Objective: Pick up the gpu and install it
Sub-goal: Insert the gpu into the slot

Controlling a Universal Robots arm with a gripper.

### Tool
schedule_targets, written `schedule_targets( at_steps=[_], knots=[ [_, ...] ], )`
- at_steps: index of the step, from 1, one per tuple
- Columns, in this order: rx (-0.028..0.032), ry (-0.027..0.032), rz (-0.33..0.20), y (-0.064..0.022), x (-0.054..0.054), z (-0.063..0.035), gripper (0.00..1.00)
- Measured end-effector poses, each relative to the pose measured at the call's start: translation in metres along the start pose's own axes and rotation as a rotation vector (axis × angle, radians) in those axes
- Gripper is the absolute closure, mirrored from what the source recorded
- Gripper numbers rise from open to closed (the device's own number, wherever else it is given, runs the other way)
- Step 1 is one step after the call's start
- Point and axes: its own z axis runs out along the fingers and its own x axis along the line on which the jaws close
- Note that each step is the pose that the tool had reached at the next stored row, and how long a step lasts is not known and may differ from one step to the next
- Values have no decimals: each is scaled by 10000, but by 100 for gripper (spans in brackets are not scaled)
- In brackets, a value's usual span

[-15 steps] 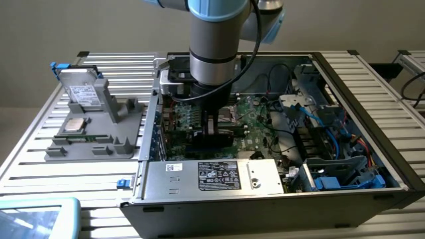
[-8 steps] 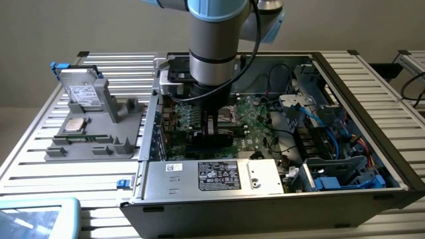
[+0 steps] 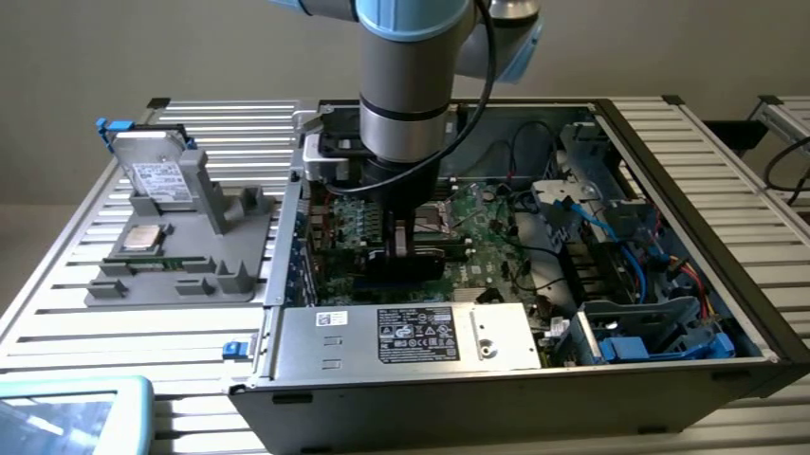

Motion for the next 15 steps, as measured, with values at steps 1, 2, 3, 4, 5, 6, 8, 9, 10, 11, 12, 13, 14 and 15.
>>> schedule_targets(
  at_steps=[1,2,3,4,5,6,8,9,10,11,12,13,14,15],
  knots=[
    [0,1,-7,0,0,0,73],
    [0,1,-12,1,0,1,73],
    [1,1,-17,3,0,2,73],
    [1,0,-21,6,0,2,73],
    [1,0,-27,8,0,3,73],
    [1,1,-36,9,0,3,73],
    [2,1,-48,12,0,4,73],
    [1,1,-54,13,0,5,73],
    [1,2,-59,14,0,5,73],
    [1,2,-62,14,0,5,73],
    [1,2,-64,14,0,5,73],
    [1,2,-64,14,0,5,73],
    [0,2,-63,14,0,5,73],
    [0,5,-63,14,0,5,73]
  ],
)
